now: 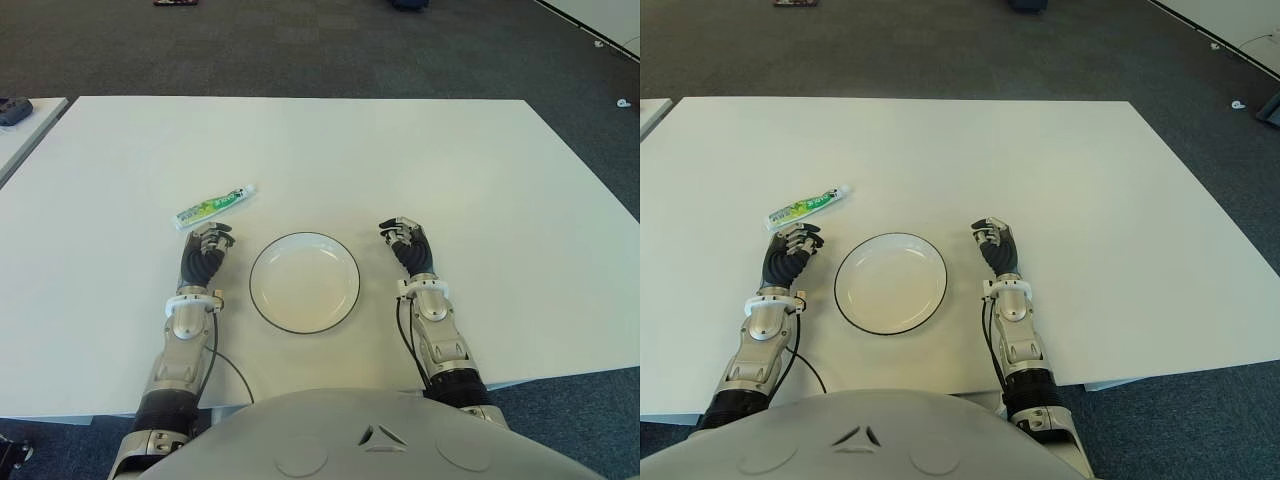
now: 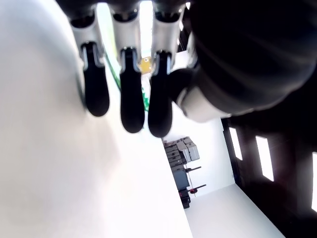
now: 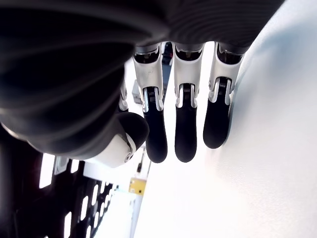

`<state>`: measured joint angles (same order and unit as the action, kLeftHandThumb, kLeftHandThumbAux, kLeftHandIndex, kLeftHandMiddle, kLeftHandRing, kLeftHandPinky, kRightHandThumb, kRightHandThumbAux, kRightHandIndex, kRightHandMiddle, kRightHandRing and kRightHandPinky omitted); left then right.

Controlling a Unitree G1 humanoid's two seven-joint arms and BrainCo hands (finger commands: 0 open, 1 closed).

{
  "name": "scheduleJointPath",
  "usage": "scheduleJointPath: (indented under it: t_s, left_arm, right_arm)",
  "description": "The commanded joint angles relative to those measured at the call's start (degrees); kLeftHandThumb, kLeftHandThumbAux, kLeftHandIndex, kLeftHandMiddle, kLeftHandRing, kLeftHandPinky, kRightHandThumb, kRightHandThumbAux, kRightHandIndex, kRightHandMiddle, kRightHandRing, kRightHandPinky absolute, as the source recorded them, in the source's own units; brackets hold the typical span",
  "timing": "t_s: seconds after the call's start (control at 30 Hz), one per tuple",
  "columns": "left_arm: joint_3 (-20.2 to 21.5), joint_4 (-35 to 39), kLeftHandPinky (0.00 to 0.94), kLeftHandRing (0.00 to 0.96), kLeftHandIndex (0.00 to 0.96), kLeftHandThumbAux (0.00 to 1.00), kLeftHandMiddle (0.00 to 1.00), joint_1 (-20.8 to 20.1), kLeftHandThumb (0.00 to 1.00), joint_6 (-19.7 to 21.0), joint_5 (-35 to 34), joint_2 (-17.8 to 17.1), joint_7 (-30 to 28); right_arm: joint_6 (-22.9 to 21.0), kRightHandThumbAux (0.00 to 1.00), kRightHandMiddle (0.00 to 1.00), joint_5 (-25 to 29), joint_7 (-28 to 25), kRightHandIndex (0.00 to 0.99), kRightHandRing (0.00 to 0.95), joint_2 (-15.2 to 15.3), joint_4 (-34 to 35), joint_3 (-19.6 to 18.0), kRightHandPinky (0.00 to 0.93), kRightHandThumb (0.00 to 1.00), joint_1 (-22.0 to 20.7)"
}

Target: Put the toothpaste on the table into the plate.

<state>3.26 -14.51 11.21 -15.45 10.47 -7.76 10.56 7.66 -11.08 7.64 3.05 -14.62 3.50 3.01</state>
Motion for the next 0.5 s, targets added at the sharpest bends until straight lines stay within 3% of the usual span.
scheduleJointPath:
  t_s: [0.03,0.37,0.5]
  left_arm:
    - [-0.46,0.74,0.46,0.517,0.427,0.722,0.536,-0.36,0.705,0.63,1.33,0.29,0.82]
    - [-1.21,5.15,0.41,0.508,0.427,0.723,0.54,-1.87,0.706,4.6,8.4,-0.99,3.64]
    - [-2.3,9.2,0.377,0.493,0.426,0.725,0.533,-3.01,0.706,8.45,15.54,-3.44,4.99]
  right_arm:
    - [-1.12,0.732,0.403,-0.06,-0.1,0.416,0.388,-0.16,-0.47,0.13,0.401,0.709,0.27]
    - [-0.68,0.733,0.403,-0.18,0.0,0.415,0.391,-0.14,-0.94,0.24,0.405,0.708,0.09]
    - [-0.28,0.732,0.405,-0.39,0.17,0.416,0.392,-0.06,-1.26,0.36,0.407,0.708,0.0]
